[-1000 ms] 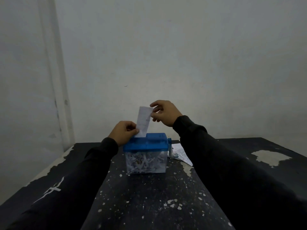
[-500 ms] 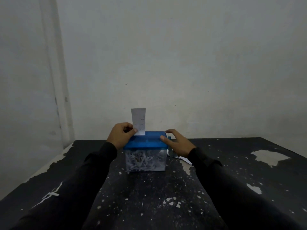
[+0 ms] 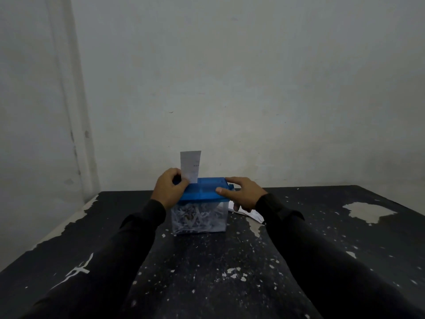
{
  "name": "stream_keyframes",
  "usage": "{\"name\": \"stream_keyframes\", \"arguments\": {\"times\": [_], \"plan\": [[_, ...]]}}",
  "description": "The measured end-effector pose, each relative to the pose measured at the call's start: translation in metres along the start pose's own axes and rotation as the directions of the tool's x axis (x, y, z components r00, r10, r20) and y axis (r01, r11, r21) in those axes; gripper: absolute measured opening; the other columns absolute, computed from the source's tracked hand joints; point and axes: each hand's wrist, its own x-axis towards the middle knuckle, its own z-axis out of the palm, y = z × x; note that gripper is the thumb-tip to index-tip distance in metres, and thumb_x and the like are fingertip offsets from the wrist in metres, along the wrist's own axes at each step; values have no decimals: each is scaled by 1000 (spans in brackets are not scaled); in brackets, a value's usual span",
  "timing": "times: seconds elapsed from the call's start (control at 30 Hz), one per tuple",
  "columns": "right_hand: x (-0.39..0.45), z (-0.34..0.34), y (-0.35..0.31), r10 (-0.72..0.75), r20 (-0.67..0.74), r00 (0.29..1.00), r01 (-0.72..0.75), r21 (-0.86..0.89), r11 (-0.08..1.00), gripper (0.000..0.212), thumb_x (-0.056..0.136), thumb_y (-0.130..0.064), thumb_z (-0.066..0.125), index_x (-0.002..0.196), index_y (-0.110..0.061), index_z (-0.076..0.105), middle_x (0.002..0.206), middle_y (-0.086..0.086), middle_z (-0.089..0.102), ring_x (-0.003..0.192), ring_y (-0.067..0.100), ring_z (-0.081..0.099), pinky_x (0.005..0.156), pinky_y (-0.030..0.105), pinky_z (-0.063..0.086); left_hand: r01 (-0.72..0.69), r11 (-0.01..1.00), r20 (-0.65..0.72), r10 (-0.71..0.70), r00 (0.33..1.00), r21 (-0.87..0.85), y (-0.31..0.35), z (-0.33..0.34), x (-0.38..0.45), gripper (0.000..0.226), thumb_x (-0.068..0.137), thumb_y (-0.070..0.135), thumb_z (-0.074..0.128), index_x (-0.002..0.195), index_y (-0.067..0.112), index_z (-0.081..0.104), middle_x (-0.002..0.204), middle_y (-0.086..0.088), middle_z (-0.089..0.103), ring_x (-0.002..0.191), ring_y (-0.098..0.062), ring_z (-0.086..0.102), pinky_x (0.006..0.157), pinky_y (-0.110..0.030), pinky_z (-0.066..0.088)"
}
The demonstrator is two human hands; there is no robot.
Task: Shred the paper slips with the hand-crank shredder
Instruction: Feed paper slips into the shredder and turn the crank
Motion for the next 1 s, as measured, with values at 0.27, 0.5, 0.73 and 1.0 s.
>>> {"name": "stream_keyframes", "arguments": {"times": [0.27, 0.5, 0.73, 1.0], "plan": [[-7, -13, -13, 84, 70, 994, -83, -16, 996, 50, 93, -47, 65, 130, -17, 47, 97, 14, 65, 66, 22, 52, 48, 27, 38, 43, 999, 126, -43, 991, -1, -3, 2, 0, 77, 70, 71, 79, 127, 21, 64, 120, 3, 66, 102, -12, 63, 81, -24, 55], [4, -40, -22, 19, 38, 999, -34, 453, 891, 16, 97, -8, 49, 83, -7, 58, 70, 10, 53, 45, 14, 33, 44, 21, 28, 63, 997, 191, -53, 980, -48, 6, 0, 2, 65, 77, 53, 81, 129, 19, 63, 122, 0, 66, 102, -12, 63, 69, -10, 49], [48, -15, -7, 113, -266, 957, 5, 406, 914, 17, 97, -27, 65, 99, -14, 54, 77, 10, 59, 48, 17, 43, 41, 22, 36, 81, 993, 191, -65, 979, -82, 12, -2, -2, 76, 70, 57, 82, 131, 19, 59, 122, 2, 65, 100, -8, 63, 71, -9, 49], [36, 21, 46, 181, -222, 958, -172, 60, 983, 31, 102, -30, 54, 80, -10, 64, 74, 8, 61, 59, 17, 50, 55, 29, 43, 70, 993, 203, -49, 978, -95, 11, -3, -5, 77, 60, 47, 94, 125, 20, 61, 115, 6, 67, 98, -7, 65, 67, -12, 54]]}}
